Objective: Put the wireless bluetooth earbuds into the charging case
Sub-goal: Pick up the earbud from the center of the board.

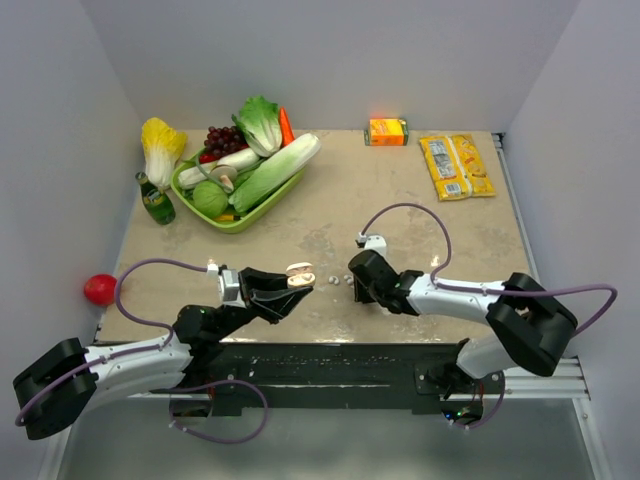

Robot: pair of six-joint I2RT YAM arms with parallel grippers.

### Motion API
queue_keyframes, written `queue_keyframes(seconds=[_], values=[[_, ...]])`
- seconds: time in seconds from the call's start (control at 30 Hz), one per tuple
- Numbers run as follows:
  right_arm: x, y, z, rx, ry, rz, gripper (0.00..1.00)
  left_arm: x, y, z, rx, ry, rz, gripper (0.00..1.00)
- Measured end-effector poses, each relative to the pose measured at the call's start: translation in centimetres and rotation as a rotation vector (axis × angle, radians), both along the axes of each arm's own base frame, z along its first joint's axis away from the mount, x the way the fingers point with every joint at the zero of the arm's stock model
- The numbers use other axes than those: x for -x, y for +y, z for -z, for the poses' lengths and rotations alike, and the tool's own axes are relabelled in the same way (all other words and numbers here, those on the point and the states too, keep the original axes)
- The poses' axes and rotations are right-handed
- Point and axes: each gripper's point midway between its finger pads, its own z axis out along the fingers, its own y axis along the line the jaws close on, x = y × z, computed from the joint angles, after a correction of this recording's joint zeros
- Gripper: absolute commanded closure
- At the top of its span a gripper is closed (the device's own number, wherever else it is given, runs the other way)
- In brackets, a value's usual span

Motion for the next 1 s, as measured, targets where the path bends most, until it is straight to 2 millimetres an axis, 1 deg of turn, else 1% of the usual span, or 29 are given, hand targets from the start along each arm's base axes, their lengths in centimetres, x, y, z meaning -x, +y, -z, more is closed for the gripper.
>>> queue_keyframes(seconds=[0.27, 0.43, 0.6, 0.73, 0.87, 1.0], values=[[-1.1, -0.4, 0.0, 0.085, -0.012, -0.013, 0.68, 0.0, 0.0, 0.0, 0.000, 0.000, 0.000, 1.00], [-1.8, 0.1, 0.0, 0.131, -0.021, -0.062, 0.68, 0.0, 0.0, 0.0, 0.000, 0.000, 0.000, 1.00], [-2.3, 0.4, 0.0, 0.168, -0.028, -0.121, 0.75, 0.0, 0.0, 0.0, 0.001, -0.001, 0.000, 1.00], [-2.1, 0.9, -0.1, 0.168, -0.022, -0.166, 0.75, 0.1, 0.1, -0.3, 0.008, -0.005, 0.000, 1.00], [-1.5, 1.7, 0.0, 0.145, 0.000, -0.221, 0.75, 0.1, 0.2, -0.4, 0.013, -0.009, -0.001, 1.00], [-0.1, 3.0, -0.1, 0.129, 0.034, -0.305, 0.73, 0.1, 0.2, -0.4, 0.013, -0.009, -0.001, 1.00]])
